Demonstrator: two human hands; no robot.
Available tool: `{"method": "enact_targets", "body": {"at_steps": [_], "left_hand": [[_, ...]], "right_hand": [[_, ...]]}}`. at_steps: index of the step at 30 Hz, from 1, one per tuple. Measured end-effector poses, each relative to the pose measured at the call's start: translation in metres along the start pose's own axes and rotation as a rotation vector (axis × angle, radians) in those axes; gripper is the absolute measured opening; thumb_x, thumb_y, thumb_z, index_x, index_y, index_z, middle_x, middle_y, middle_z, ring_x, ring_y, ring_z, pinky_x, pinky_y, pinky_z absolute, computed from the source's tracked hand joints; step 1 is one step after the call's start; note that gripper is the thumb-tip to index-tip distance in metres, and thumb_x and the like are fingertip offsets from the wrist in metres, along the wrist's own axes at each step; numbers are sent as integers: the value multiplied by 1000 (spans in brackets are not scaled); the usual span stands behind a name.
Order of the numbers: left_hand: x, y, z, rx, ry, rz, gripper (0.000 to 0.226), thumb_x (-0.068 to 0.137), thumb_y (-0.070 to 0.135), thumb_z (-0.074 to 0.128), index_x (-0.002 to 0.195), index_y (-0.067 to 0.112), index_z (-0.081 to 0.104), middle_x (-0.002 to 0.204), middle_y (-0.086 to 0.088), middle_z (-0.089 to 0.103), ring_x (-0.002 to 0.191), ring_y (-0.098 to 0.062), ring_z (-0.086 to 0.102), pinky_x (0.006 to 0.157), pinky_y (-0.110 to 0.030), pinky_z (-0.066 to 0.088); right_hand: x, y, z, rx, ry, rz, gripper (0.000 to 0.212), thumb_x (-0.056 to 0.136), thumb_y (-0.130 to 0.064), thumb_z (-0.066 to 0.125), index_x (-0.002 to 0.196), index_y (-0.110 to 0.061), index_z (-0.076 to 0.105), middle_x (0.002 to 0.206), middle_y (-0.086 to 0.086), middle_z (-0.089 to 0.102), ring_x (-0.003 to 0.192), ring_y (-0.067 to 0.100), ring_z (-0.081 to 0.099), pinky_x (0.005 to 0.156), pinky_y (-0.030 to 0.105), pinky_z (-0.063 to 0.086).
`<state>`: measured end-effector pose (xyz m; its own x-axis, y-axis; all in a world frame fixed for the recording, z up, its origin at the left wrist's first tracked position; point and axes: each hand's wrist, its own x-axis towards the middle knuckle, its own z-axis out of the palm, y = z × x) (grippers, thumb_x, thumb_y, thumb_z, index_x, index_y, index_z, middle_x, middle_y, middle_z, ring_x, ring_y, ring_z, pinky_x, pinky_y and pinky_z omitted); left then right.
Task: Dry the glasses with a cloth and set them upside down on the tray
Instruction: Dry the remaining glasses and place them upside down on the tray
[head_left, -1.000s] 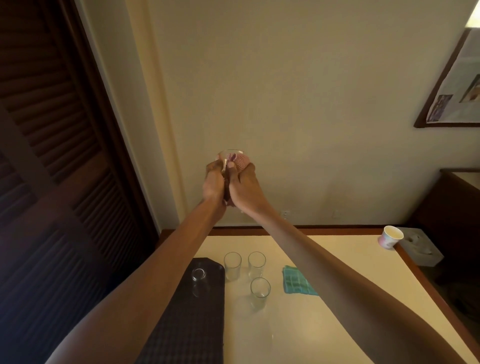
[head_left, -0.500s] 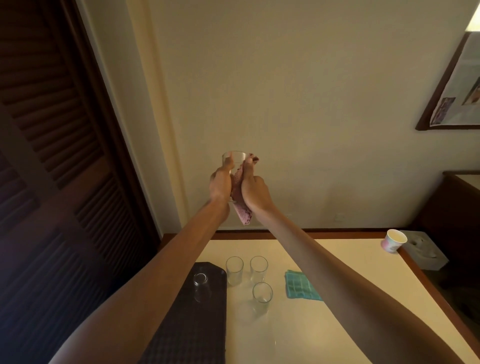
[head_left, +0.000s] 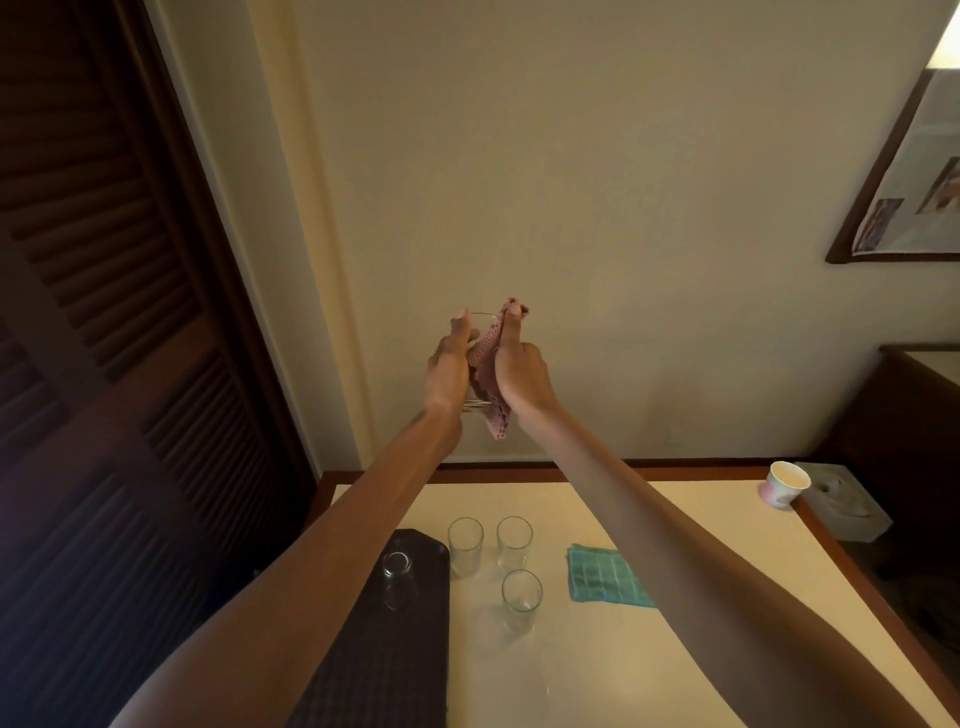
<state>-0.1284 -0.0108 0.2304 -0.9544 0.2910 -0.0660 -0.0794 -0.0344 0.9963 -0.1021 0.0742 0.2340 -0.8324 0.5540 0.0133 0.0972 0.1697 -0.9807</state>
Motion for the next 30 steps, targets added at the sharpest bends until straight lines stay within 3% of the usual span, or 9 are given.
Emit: {"method": "enact_targets", "body": {"at_steps": [2, 7, 11, 14, 17, 19, 22, 26, 30], "left_hand": [[3, -1, 1, 18, 31, 6, 86, 80, 86, 46, 134, 20, 61, 130, -6, 66, 119, -25, 63, 103, -45, 51], [11, 3, -2, -5, 25, 43, 61, 97, 62, 57, 131, 12, 57, 111, -1, 75, 94, -15, 71, 73, -30, 55], [15, 8, -2, 37, 59, 72, 64, 95, 61, 60, 137, 14, 50, 121, -1, 69, 104, -12, 61, 85, -33, 48], [18, 10, -3, 25, 47, 102, 70, 90, 56, 71, 143, 20, 43, 127, -4, 66, 119, -19, 58, 78, -22, 44], [15, 8, -4, 43, 19, 150, 74, 91, 45, 76, 149, 21, 38, 115, 2, 60, 110, -17, 60, 95, -33, 51], [13, 3, -8, 46, -8, 194, 79, 87, 45, 80, 150, 27, 36, 110, -2, 64, 95, -13, 65, 94, -39, 56], [9, -5, -14, 163, -59, 202, 76, 84, 49, 82, 147, 38, 41, 106, -10, 68, 88, -20, 73, 78, -39, 64], [0, -16, -14, 490, -138, 245, 37, 97, 57, 60, 117, 25, 58, 97, -8, 69, 69, -17, 66, 66, -40, 63], [-5, -28, -2, 552, -51, 127, 58, 104, 66, 29, 108, 16, 58, 92, -8, 61, 80, -24, 57, 80, -49, 53]], "right_hand": [[2, 6, 3, 20, -32, 65, 80, 98, -69, 13, 80, -13, 67, 82, 8, 71, 79, 21, 69, 73, 31, 55], [-1, 22, 0, 351, -214, 264, 74, 97, -71, 21, 110, -15, 68, 104, 15, 75, 99, 31, 72, 97, 49, 55], [-4, 33, -12, 555, -342, 394, 78, 97, -71, 22, 114, -9, 65, 105, 19, 75, 106, 38, 68, 98, 49, 53], [-7, 37, -16, 632, -395, 446, 89, 94, -76, 19, 124, -5, 63, 117, 23, 70, 106, 37, 69, 91, 44, 56], [-6, 42, -19, 715, -395, 462, 95, 93, -77, 16, 129, 0, 59, 120, 25, 68, 102, 36, 70, 96, 45, 54], [-2, 46, -22, 807, -375, 457, 92, 95, -74, 20, 128, 4, 55, 116, 27, 68, 94, 35, 69, 99, 46, 53], [8, 53, -29, 868, -271, 452, 82, 97, -70, 30, 122, 4, 56, 109, 26, 68, 77, 30, 68, 84, 40, 56], [13, 65, -36, 659, -180, 312, 76, 95, -69, 38, 115, 0, 63, 90, 16, 66, 68, 24, 65, 59, 32, 55], [-6, 74, -36, 362, -39, -74, 54, 104, -52, 35, 86, -12, 67, 83, 19, 72, 60, 20, 66, 56, 31, 54]]}}
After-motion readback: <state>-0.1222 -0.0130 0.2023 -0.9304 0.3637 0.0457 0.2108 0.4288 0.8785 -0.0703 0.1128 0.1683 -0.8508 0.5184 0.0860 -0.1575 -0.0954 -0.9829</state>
